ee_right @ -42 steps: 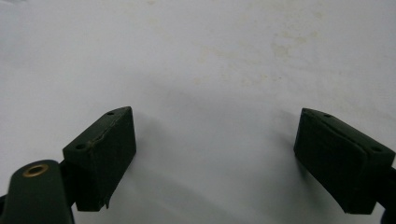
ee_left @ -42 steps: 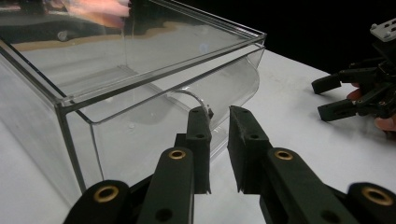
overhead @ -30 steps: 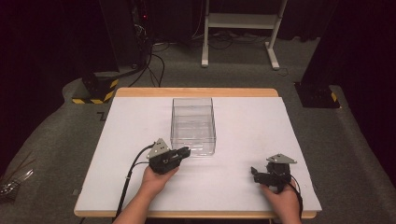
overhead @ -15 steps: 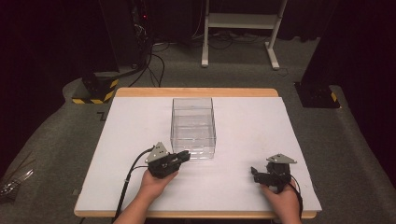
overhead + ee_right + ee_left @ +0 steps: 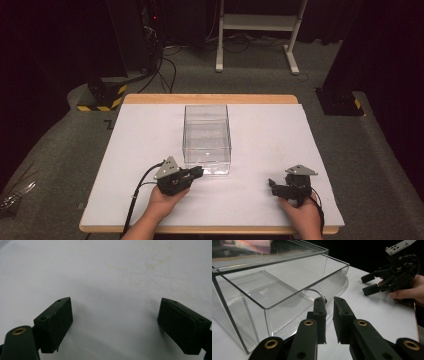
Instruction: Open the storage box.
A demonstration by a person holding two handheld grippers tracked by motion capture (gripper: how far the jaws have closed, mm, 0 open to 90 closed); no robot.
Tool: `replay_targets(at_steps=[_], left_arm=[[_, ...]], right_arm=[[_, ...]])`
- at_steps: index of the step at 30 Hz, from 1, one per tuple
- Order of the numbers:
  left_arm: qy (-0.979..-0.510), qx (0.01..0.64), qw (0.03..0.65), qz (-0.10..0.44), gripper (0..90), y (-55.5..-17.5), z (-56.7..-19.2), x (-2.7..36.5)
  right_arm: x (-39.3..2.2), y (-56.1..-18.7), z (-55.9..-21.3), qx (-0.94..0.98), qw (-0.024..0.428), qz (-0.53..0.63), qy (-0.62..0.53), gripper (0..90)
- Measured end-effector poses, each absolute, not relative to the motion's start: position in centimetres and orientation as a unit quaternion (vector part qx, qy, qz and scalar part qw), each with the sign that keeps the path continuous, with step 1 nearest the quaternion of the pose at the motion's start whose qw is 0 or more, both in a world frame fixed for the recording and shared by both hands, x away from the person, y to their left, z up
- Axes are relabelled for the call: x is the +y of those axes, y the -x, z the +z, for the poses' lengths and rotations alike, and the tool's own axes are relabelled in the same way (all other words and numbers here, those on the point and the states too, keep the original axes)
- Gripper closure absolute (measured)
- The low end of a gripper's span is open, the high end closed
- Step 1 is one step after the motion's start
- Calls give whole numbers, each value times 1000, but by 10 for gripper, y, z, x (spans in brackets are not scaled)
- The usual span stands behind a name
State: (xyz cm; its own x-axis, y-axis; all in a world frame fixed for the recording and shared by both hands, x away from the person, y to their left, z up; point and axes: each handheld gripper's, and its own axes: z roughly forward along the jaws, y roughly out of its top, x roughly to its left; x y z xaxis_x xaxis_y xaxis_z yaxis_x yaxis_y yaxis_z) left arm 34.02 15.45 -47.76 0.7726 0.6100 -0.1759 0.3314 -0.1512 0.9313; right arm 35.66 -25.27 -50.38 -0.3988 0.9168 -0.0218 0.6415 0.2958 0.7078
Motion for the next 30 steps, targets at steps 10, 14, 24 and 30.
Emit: replay_targets(at_steps=[10, 14, 24, 30], left_arm=[[-754, 309, 569, 114, 811, -330, -477, 155], [-758, 304, 566, 114, 813, -325, -476, 155], [-757, 300, 570, 110, 816, -310, -477, 154], [-756, 298, 573, 108, 818, -301, -478, 153]], right_arm=[[-253, -357, -504, 775, 218, 315, -503, 129], [-253, -357, -504, 775, 218, 315, -503, 129], [-253, -357, -504, 775, 219, 315, -503, 129], [-253, -356, -504, 774, 218, 315, -503, 129]])
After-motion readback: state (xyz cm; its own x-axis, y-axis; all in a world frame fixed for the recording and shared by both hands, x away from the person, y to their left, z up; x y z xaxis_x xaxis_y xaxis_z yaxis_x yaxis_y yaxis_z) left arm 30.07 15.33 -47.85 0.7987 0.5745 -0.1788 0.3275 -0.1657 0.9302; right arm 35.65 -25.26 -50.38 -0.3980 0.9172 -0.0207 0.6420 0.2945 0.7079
